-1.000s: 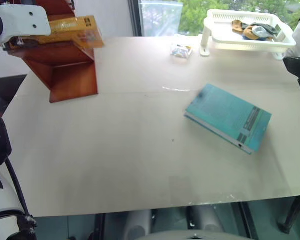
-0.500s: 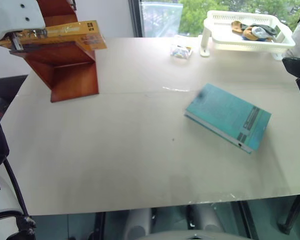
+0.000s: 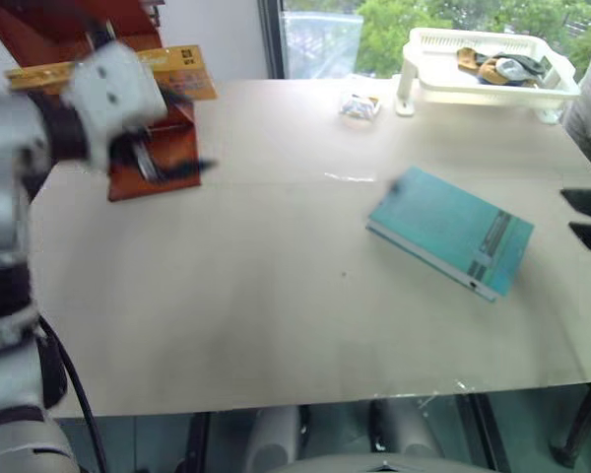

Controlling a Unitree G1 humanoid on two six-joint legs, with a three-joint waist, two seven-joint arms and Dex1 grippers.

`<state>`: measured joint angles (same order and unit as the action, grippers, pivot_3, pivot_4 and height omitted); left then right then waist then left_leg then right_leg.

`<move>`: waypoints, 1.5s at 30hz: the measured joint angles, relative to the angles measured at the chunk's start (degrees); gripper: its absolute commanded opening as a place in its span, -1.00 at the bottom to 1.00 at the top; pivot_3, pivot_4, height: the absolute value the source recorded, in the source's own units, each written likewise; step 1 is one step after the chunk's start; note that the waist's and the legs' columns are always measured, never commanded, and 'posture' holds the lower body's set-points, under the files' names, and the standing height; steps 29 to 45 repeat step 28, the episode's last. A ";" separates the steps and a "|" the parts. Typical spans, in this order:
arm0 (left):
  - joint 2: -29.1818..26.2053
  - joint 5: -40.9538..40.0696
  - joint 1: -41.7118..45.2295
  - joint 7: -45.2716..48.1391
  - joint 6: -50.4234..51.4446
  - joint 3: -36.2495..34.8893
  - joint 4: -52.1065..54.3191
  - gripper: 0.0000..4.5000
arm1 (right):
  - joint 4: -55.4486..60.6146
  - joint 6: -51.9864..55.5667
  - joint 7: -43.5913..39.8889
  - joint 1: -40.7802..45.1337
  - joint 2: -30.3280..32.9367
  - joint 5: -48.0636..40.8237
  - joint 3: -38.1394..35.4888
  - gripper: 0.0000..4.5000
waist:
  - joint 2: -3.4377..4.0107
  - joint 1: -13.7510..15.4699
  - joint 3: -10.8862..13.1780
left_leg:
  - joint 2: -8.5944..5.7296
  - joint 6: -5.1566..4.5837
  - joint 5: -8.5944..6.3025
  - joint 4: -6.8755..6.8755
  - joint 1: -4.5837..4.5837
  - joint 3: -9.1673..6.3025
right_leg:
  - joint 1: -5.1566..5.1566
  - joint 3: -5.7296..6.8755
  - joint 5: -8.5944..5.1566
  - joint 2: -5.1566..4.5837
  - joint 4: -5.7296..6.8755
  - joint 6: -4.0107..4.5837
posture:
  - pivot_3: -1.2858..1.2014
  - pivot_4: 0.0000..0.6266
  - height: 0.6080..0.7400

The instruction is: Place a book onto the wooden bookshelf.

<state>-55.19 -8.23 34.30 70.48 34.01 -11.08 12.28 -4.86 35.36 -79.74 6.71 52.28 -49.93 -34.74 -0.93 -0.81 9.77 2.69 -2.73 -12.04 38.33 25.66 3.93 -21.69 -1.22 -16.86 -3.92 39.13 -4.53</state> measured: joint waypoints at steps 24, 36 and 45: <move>29.13 -5.53 -23.68 -27.44 -6.63 3.77 -0.67 0.96 | 13.58 -26.58 11.33 -27.77 -19.68 16.68 5.24 1.00 | 0.17 0.47 -0.39 | -0.10 -0.01 0.00 -0.01 -0.21 0.01 | 0.26 -0.13 0.07 -0.09 -0.23 -0.04 | 0.03 -0.52 1.00; 29.62 -6.62 -24.49 -27.74 -7.12 4.95 -0.65 0.96 | 9.98 -29.82 10.53 -27.05 -19.54 18.10 6.88 1.00 | 0.18 0.47 -0.40 | -0.07 -0.01 0.00 -0.01 -0.21 0.00 | 0.25 -0.13 0.07 -0.11 -0.21 -0.03 | 0.03 -0.52 1.00; 29.62 -6.62 -24.49 -27.74 -7.12 4.95 -0.65 0.96 | 9.98 -29.82 10.53 -27.05 -19.54 18.10 6.88 1.00 | 0.18 0.47 -0.40 | -0.07 -0.01 0.00 -0.01 -0.21 0.00 | 0.25 -0.13 0.07 -0.11 -0.21 -0.03 | 0.03 -0.52 1.00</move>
